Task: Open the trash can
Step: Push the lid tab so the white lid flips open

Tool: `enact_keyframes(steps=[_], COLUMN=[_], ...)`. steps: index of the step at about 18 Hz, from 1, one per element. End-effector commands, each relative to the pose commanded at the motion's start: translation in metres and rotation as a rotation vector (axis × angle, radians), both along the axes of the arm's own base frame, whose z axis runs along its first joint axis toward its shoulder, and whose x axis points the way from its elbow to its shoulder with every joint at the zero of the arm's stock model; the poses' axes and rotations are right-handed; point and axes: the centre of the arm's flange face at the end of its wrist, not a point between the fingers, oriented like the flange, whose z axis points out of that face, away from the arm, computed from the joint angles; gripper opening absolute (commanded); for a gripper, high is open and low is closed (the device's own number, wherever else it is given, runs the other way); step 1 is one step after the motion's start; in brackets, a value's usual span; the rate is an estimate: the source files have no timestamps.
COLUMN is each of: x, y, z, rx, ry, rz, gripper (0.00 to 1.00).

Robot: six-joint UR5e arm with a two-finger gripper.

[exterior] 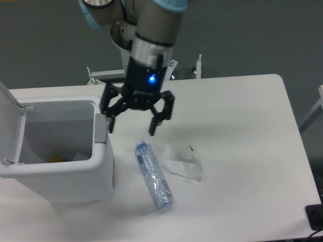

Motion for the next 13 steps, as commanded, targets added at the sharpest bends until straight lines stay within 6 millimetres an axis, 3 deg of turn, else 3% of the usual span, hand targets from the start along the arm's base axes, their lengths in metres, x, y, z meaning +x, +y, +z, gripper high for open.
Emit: enact_keyframes(steps=[4,7,13], x=[-0.063,-0.083,-0.135], y=[-0.051,-0.075,-0.150], z=[0.013,-0.003,-0.028], rx=[-0.061,-0.180,-0.390], ry=[0.086,0.174,0.261], rz=[0.141,0.066,-0.084], gripper=[1.00,1.00,1.00])
